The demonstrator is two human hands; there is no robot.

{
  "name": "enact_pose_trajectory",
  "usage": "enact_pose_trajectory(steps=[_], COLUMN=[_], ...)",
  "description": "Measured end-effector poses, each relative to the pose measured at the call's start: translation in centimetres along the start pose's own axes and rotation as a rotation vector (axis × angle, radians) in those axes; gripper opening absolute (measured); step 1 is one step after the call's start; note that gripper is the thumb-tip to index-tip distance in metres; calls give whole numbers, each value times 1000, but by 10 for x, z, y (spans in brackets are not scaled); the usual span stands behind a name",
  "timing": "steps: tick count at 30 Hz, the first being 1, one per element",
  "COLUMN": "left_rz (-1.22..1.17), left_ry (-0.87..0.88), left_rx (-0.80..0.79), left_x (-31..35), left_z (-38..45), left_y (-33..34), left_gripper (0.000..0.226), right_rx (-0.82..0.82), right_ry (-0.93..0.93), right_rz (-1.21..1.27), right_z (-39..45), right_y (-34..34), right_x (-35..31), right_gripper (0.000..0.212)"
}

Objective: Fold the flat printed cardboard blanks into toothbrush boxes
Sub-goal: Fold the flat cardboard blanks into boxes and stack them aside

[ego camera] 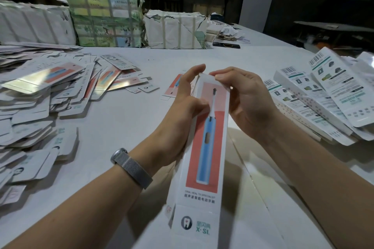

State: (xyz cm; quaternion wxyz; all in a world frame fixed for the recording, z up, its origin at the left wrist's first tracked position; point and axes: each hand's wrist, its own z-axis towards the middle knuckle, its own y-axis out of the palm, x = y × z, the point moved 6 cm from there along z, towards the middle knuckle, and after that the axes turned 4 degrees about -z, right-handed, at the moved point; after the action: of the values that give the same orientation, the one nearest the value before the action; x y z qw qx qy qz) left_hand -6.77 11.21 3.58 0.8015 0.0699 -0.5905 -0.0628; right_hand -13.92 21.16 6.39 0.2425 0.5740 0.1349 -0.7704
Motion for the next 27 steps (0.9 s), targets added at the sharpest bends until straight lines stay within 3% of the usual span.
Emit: enact_pose_trajectory(steps=[12,16,27], left_rz=[-70,15,-73], left_ry=[-42,-21,-16], left_rx=[46,67,-33], left_x=[-1,-1,-1], left_z=[-3,-1,1], left_y=[-11,-10,-7], left_gripper=[27,30,39], right_rx=[-42,-54,-63], right_ry=[7,39,1], right_rz=[-20,8,-47], right_z=[-2,-2,-1], right_y=[7,9,6], right_x=[7,10,4], right_gripper=[27,26,17])
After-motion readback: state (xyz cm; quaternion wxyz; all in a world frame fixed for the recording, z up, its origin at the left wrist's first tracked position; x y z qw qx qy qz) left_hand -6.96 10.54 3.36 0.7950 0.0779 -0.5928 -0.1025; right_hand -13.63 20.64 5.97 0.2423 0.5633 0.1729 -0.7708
